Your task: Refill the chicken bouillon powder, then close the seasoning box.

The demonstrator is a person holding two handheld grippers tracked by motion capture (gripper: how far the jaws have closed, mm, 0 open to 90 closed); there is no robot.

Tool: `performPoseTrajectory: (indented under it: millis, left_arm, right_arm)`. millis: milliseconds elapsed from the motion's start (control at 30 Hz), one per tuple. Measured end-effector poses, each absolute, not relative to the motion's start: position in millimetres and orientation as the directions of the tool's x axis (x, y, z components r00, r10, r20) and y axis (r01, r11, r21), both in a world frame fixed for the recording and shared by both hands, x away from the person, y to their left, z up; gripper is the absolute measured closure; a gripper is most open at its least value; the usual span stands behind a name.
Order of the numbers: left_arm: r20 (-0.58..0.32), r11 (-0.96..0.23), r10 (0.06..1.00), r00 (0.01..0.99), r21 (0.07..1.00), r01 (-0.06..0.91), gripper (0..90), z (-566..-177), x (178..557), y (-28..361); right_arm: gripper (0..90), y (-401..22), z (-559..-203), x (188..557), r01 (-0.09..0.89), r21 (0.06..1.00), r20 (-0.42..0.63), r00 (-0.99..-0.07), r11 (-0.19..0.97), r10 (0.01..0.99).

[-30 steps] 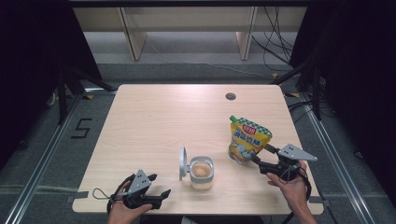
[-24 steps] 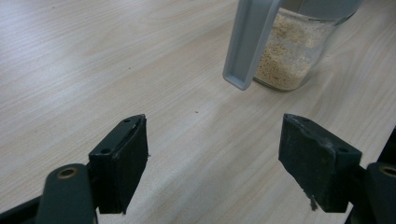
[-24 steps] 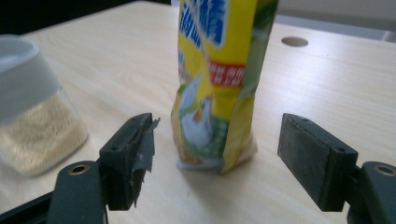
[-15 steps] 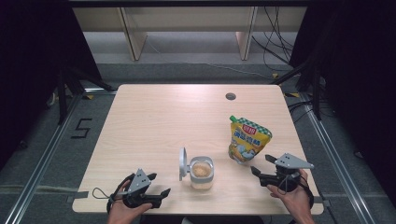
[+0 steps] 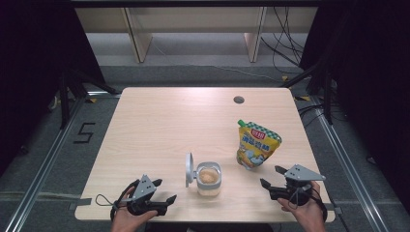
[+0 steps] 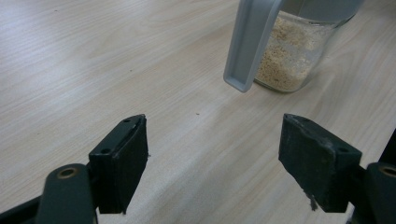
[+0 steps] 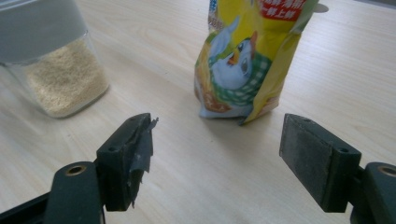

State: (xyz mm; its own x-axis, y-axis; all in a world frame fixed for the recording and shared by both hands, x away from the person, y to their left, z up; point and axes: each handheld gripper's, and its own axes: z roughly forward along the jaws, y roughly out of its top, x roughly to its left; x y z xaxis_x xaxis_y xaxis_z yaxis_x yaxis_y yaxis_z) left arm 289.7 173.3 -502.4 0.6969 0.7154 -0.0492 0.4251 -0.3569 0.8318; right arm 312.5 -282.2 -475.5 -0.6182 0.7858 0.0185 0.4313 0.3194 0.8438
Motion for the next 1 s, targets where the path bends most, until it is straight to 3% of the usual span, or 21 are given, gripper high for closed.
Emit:
performPoseTrajectory:
  millis: [400, 633, 833, 1000]
  left_arm:
    - [-0.047, -0.373, 0.706, 0.706, 0.823, 0.428, 23.8, -502.0, 293.3, 172.1]
    - [-0.069, -0.347, 0.707, 0.704, 0.834, 0.430, 24.0, -501.8, 294.6, 169.1]
    - [-0.073, -0.335, 0.693, 0.717, 0.848, 0.410, 24.2, -497.7, 293.9, 169.5]
    - [-0.095, -0.310, 0.701, 0.707, 0.852, 0.421, 26.3, -495.0, 292.3, 169.4]
  right_arm:
    - [26.7, -285.4, -476.3, 302.5, 0.466, 0.831, 0.041, -0.596, 0.304, 0.802]
    - [26.7, -280.6, -478.9, 292.4, 0.483, 0.813, 0.061, -0.625, 0.324, 0.778]
    - [26.8, -278.0, -479.4, 292.5, 0.436, 0.811, -0.004, -0.663, 0.391, 0.748]
    - [26.8, -273.8, -481.3, 293.5, 0.434, 0.808, 0.013, -0.690, 0.399, 0.724]
